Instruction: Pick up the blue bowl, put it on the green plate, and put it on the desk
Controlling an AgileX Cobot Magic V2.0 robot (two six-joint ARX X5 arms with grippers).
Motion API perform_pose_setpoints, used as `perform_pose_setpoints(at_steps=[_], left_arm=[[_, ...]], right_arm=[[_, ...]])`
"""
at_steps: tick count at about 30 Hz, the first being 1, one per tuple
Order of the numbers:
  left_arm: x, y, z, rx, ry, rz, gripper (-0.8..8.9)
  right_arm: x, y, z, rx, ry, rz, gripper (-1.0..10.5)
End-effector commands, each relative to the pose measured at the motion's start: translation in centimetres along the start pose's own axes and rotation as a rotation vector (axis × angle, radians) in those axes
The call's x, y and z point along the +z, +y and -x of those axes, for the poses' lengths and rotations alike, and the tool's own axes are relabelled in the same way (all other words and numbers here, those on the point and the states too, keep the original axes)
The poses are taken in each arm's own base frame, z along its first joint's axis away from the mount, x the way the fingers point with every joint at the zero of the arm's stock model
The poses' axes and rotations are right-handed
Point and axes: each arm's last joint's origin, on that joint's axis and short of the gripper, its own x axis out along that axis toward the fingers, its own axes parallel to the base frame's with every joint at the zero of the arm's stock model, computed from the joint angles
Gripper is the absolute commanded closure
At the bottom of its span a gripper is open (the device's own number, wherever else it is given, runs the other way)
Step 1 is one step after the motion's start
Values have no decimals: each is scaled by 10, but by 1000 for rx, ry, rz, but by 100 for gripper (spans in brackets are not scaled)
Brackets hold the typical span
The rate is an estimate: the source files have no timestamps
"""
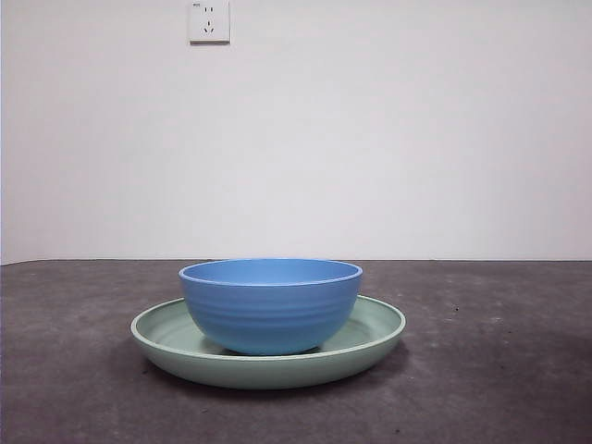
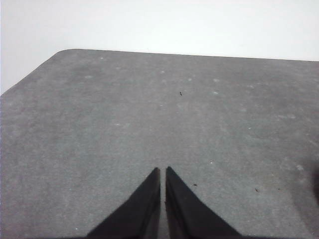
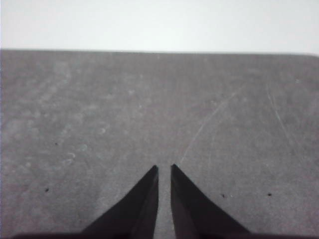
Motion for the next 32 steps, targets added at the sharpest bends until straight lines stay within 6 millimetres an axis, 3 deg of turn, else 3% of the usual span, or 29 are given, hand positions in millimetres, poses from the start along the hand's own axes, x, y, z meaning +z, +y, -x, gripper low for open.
perform_pose_setpoints(at_steps=[1, 32], left_arm=[[-6, 0, -2, 4, 13, -11, 794], [-6, 0, -2, 4, 13, -11, 794]], right_arm=[[-3, 0, -1, -1, 14, -18, 910], [-1, 0, -1, -1, -3, -16, 910]])
